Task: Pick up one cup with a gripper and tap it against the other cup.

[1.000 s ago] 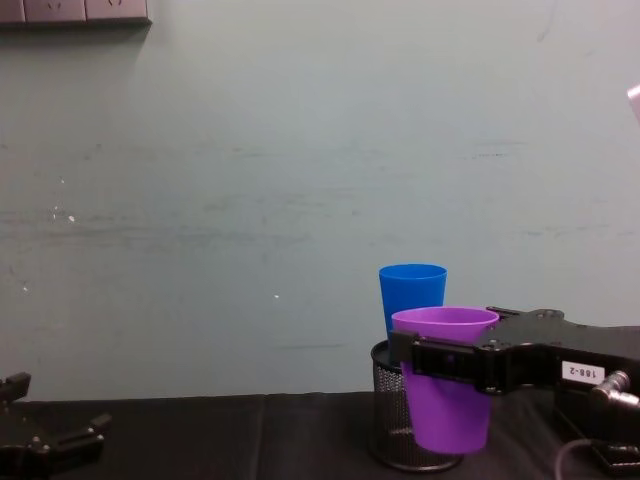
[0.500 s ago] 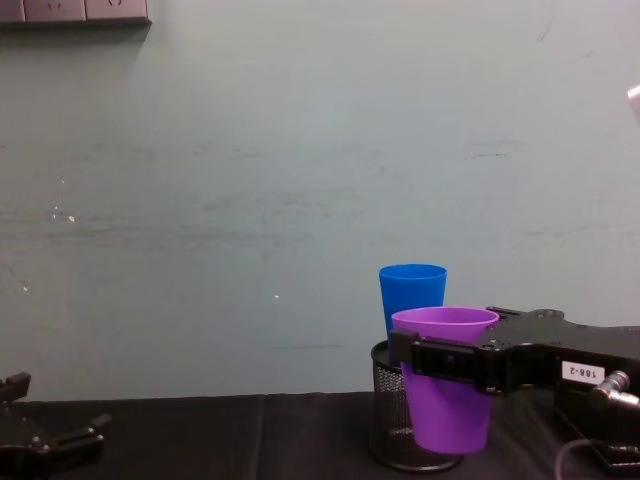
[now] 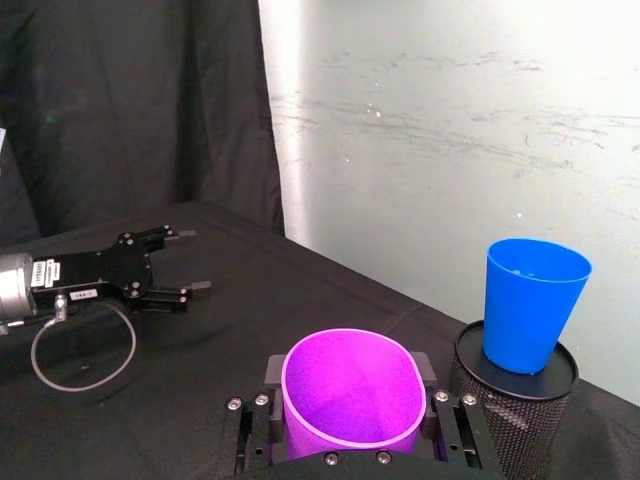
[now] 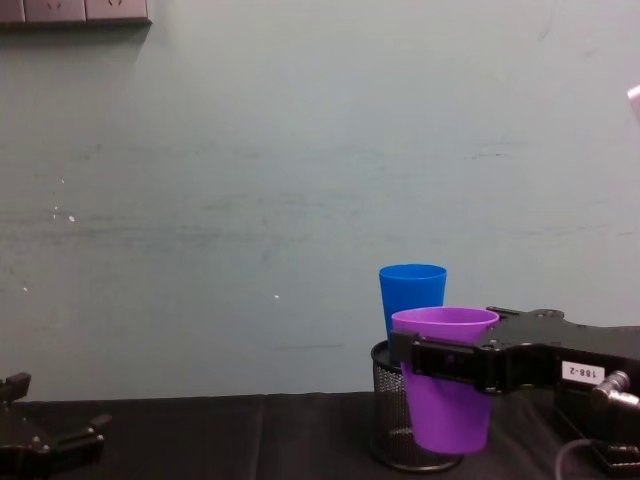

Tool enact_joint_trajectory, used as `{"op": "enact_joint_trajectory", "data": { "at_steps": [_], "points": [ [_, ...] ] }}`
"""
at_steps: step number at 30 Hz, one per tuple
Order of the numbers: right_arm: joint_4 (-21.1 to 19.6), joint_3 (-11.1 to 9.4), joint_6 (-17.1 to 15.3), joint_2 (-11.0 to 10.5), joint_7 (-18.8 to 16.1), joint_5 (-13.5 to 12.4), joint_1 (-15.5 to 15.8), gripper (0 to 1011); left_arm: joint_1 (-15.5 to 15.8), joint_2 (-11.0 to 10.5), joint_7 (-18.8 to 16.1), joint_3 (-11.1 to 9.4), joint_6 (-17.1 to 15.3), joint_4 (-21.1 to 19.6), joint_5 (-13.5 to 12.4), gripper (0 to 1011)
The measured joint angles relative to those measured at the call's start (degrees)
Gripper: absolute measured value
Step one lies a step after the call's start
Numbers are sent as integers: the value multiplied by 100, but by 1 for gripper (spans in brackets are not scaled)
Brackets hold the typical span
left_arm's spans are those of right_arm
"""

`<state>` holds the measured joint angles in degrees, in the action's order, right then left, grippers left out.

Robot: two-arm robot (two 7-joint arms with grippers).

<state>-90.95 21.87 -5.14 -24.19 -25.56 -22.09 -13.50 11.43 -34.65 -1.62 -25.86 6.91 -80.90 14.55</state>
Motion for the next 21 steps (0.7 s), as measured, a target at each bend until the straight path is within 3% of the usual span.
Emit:
{"op": "enact_joint_trajectory", "data": {
  "at_steps": [21],
  "points": [
    [0, 0, 0, 0, 0, 0, 0, 731, 0, 0, 0, 0, 0, 0, 0, 1000]
  ]
}}
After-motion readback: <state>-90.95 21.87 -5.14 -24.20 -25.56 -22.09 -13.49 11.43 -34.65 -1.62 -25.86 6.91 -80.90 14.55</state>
